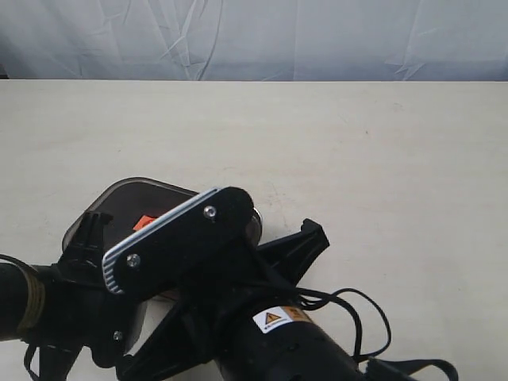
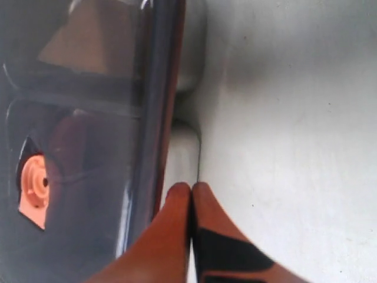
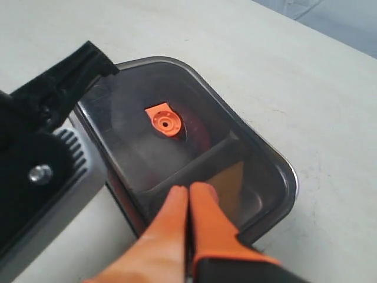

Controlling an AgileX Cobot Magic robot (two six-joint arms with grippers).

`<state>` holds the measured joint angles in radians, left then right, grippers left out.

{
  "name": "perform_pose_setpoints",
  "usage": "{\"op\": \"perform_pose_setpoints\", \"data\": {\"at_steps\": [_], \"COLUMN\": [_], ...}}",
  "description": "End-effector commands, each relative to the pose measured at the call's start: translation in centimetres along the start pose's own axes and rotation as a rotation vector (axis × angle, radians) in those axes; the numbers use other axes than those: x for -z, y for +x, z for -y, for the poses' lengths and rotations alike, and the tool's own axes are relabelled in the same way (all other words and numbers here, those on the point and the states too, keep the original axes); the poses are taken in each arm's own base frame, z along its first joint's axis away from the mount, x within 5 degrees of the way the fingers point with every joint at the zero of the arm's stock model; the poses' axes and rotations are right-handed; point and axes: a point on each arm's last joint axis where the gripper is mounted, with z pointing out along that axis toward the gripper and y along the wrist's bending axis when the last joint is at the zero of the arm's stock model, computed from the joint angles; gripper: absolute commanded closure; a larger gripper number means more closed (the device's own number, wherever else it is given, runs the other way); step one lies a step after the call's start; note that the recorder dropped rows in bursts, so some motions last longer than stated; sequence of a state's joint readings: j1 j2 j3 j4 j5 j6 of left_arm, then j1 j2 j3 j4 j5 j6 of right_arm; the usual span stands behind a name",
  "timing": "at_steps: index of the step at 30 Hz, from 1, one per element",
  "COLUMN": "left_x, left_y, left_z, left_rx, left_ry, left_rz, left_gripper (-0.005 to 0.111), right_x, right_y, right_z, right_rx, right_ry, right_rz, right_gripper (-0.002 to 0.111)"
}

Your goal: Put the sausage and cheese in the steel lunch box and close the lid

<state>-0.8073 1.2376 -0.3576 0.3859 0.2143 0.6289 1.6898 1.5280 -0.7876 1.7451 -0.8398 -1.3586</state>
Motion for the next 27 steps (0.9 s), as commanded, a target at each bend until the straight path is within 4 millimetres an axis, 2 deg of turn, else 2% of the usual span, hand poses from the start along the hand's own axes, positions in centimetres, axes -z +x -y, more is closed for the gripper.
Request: {"op": "perform_pose_setpoints", "data": {"at_steps": [1, 6, 11, 15, 20, 24, 27], "left_x": [1.7, 3.9, 6.1, 7.4, 7.6, 7.2, 6.1], "left_y": [0.2, 0.9, 1.1, 1.6, 3.8, 5.3, 5.7], "left_z": [0.0, 0.2, -0.2, -0.8, -2.5, -4.1, -4.6], "left_rx": [0.08, 0.08, 0.105, 0.108, 0.249, 0.306, 0.328], "left_ry": [-0.021, -0.047, -0.153, -0.271, -0.44, -0.571, -0.549], "left_rz": [0.006, -0.024, 0.037, 0.035, -0.13, -0.238, -0.242], "left_gripper": [0.107, 0.107, 0.107, 0.107, 0.107, 0.107, 0.107], "right_x": [0.1, 0.1, -0.3, -2.3, -4.0, -4.2, -4.1], "right_y": [-0.2, -0.2, -0.2, -0.2, -0.1, 0.0, 0.1], "right_z": [0.4, 0.4, 0.5, 1.3, 2.6, 1.6, 1.1], "right_rx": [-0.004, -0.004, -0.011, -0.055, -0.098, -0.118, -0.12], "right_ry": [0.029, 0.029, 0.019, -0.044, -0.051, -0.213, -0.261], "right_rz": [0.01, 0.01, 0.0, -0.058, -0.098, -0.132, -0.14], "right_gripper": [0.109, 0.109, 0.109, 0.109, 0.109, 0.109, 0.109]}}
